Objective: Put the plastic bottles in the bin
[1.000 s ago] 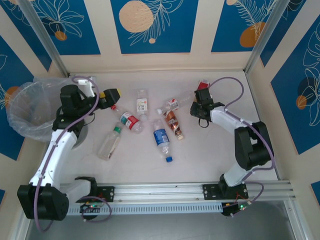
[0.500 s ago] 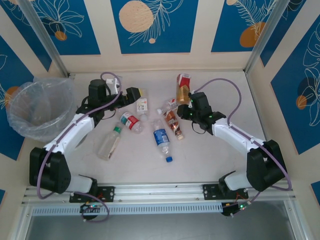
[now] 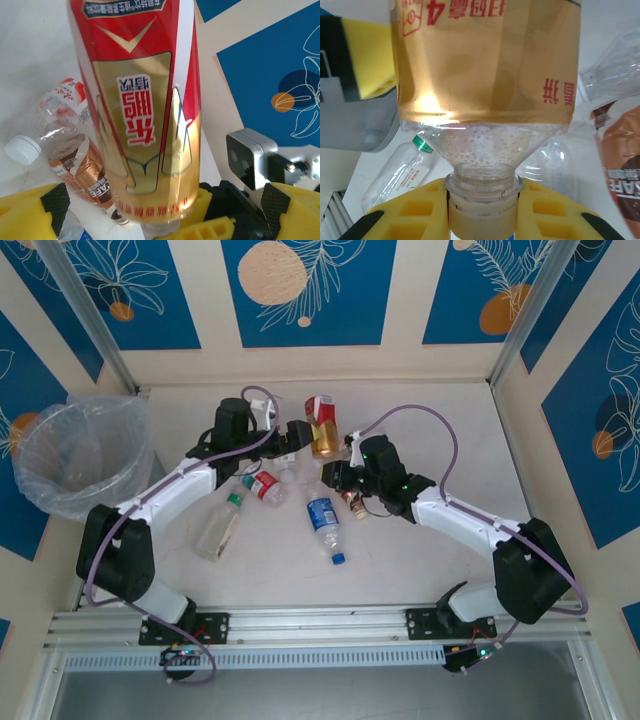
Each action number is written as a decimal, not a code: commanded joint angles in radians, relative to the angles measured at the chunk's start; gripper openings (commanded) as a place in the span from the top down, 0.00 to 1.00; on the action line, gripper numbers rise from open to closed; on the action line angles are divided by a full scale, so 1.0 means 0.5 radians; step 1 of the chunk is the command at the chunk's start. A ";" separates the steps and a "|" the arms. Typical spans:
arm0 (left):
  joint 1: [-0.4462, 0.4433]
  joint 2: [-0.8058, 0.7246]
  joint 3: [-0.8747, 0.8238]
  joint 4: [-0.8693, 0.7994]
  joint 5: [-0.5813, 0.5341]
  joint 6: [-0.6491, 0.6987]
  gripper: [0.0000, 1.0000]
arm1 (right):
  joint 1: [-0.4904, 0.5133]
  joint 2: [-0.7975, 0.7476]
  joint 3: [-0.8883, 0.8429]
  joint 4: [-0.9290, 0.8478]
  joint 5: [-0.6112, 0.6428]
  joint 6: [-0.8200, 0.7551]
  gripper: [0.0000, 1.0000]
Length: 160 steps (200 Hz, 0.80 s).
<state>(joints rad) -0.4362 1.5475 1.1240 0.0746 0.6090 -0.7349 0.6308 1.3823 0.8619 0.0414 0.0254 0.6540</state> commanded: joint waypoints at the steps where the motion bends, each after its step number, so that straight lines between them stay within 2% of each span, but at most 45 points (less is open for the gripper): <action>1: -0.031 0.044 0.122 0.028 0.017 0.012 0.01 | 0.052 0.039 0.045 0.026 0.017 -0.023 0.73; 19: -0.042 0.085 0.171 -0.051 -0.026 0.037 0.01 | 0.104 0.047 0.061 0.015 0.059 -0.089 0.73; 49: -0.039 0.106 0.158 -0.096 -0.299 -0.002 0.01 | 0.168 0.047 0.071 -0.030 0.178 -0.195 0.73; 115: -0.039 0.224 0.220 -0.053 -0.274 -0.042 0.01 | 0.309 0.056 0.132 -0.082 0.371 -0.388 0.73; 160: -0.013 0.097 0.097 0.077 -0.348 -0.009 0.10 | 0.339 0.048 0.118 -0.120 0.441 -0.397 0.72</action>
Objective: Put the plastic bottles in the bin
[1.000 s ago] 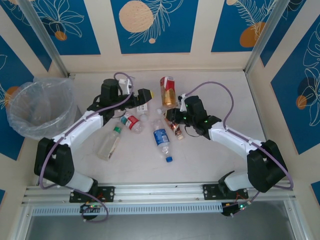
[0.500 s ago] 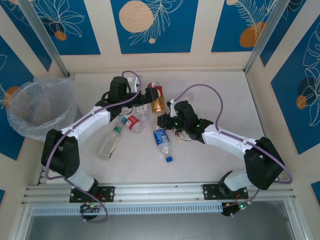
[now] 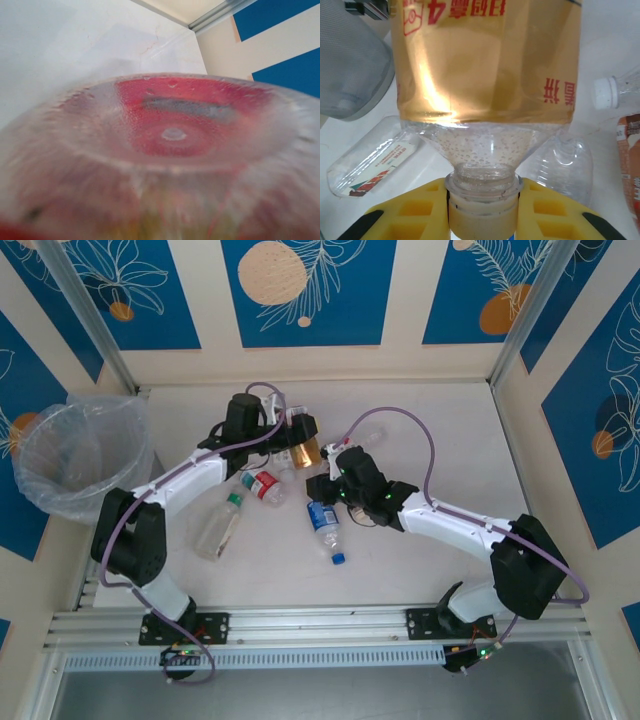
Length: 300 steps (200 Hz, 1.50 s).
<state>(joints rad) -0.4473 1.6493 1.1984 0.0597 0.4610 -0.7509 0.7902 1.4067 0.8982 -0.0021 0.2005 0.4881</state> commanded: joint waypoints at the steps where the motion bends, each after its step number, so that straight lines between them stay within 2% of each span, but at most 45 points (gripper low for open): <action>1: 0.012 -0.109 -0.052 0.111 -0.050 0.023 0.10 | 0.019 0.000 0.045 -0.033 0.092 -0.066 0.72; 33: 0.023 -0.129 -0.035 0.102 0.040 0.062 0.19 | 0.036 -0.009 0.017 -0.019 0.099 -0.070 0.72; 75: 0.023 -0.136 -0.053 0.091 0.037 0.076 0.33 | 0.049 -0.021 0.011 -0.001 0.072 -0.092 0.71; 102: 0.023 -0.139 -0.037 0.063 0.032 0.102 0.39 | 0.046 -0.044 -0.013 0.013 0.052 -0.103 0.67; 150: 0.023 -0.151 -0.037 0.049 0.024 0.118 0.42 | 0.004 -0.131 -0.070 0.053 -0.020 -0.080 0.39; 187: 0.026 -0.148 -0.028 0.027 0.017 0.102 0.42 | -0.026 -0.175 -0.082 0.013 -0.121 -0.120 0.33; 233: 0.043 -0.144 -0.017 -0.004 -0.006 0.103 0.42 | -0.087 -0.293 -0.089 -0.169 -0.247 -0.196 0.21; 250: 0.047 -0.149 -0.023 -0.006 -0.030 0.100 0.42 | -0.113 -0.355 -0.105 -0.211 -0.254 -0.209 0.07; 253: 0.048 -0.152 -0.025 -0.006 -0.039 0.099 0.42 | -0.122 -0.371 -0.111 -0.216 -0.243 -0.208 0.01; 256: 0.047 -0.156 -0.029 -0.006 -0.051 0.097 0.42 | -0.123 -0.377 -0.113 -0.218 -0.234 -0.205 0.00; 279: 0.059 -0.175 -0.046 -0.009 -0.092 0.097 0.42 | -0.148 -0.476 -0.180 -0.189 -0.024 -0.157 0.01; 300: 0.069 -0.190 -0.041 -0.051 -0.129 0.112 0.42 | -0.203 -0.561 -0.271 -0.097 0.206 0.024 0.00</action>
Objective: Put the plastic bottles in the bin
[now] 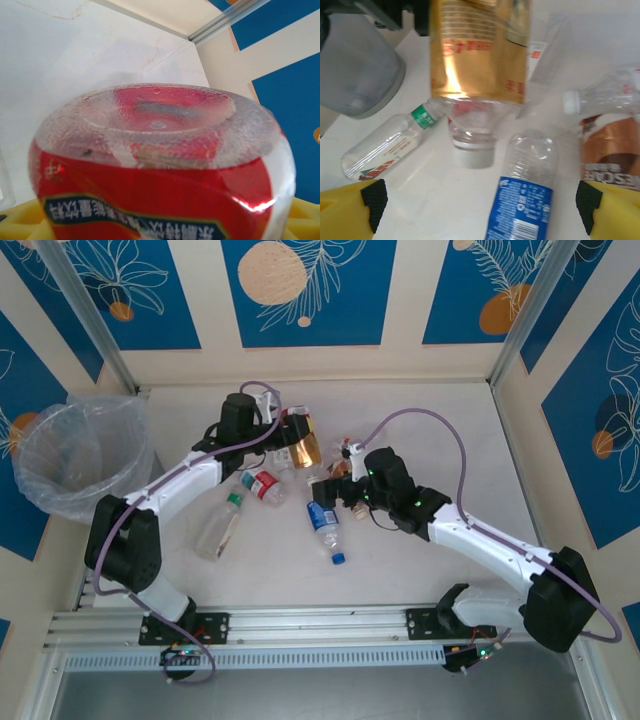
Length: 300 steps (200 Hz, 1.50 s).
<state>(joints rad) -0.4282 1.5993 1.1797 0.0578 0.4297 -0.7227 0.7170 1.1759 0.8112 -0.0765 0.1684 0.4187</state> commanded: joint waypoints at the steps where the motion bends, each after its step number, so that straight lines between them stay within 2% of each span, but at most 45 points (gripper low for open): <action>1: 0.031 -0.092 -0.005 -0.049 -0.070 0.057 0.42 | -0.061 -0.103 -0.100 0.057 0.273 0.172 0.00; 35: 0.055 -0.150 0.000 -0.147 -0.163 0.108 0.42 | -0.225 -0.117 -0.164 0.008 0.440 0.586 0.00; 60: 0.081 -0.215 -0.009 -0.212 -0.217 0.149 0.42 | -0.355 -0.063 -0.183 -0.099 0.420 0.784 0.00; 135: 0.249 -0.473 0.038 -0.600 -0.352 0.286 0.42 | -0.473 0.092 -0.136 -0.194 0.342 0.859 0.01; 210: 0.802 -0.806 0.159 -1.098 -0.282 0.463 0.40 | -0.497 0.250 -0.052 -0.126 0.242 0.836 0.00; 274: 1.290 -0.878 0.410 -1.327 -0.105 0.500 0.40 | -0.523 0.321 -0.035 -0.066 0.185 0.836 0.00; 300: 1.490 -0.877 0.486 -1.320 0.080 0.461 0.40 | -0.531 0.339 -0.039 -0.052 0.179 0.836 0.00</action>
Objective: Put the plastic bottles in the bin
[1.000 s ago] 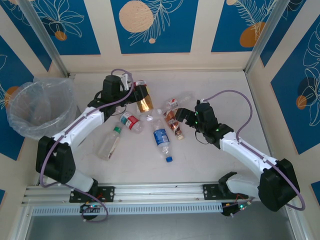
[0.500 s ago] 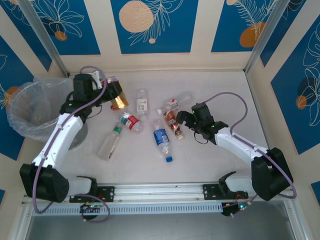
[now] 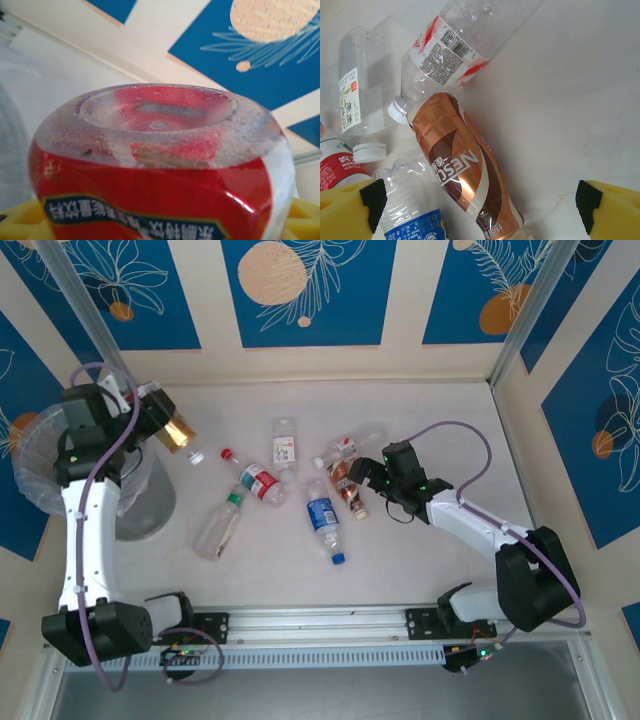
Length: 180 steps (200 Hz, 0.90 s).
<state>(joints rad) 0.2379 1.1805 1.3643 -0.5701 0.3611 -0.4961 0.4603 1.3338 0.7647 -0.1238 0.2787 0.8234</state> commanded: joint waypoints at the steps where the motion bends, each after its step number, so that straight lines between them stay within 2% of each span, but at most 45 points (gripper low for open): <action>1: 0.165 -0.039 0.121 -0.063 0.225 0.004 0.40 | -0.018 0.024 0.054 0.043 -0.042 0.028 0.00; 24: 0.331 -0.007 0.213 -0.051 0.356 -0.066 0.40 | -0.027 0.041 0.062 0.055 -0.064 0.025 0.00; 53: 0.489 0.026 0.423 -0.179 0.195 0.059 0.40 | -0.031 0.059 0.068 0.059 -0.079 0.024 0.00; 84: 0.535 0.029 0.629 -0.309 -0.282 0.296 0.40 | -0.034 0.073 0.066 0.062 -0.079 0.016 0.00; 120: 0.535 -0.054 0.499 -0.251 -0.983 0.527 0.39 | -0.040 0.090 0.075 0.075 -0.096 0.010 0.00; 161: 0.537 -0.157 0.176 -0.161 -1.477 0.603 0.38 | -0.043 0.090 0.087 0.069 -0.100 -0.016 0.00; 180: 0.538 -0.144 0.103 -0.178 -1.594 0.637 0.39 | -0.044 0.090 0.085 0.075 -0.100 -0.027 0.00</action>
<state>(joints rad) 0.4950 1.1183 1.4551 -0.6743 -0.2600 -0.2314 0.4446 1.3727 0.7799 -0.0978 0.2428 0.8200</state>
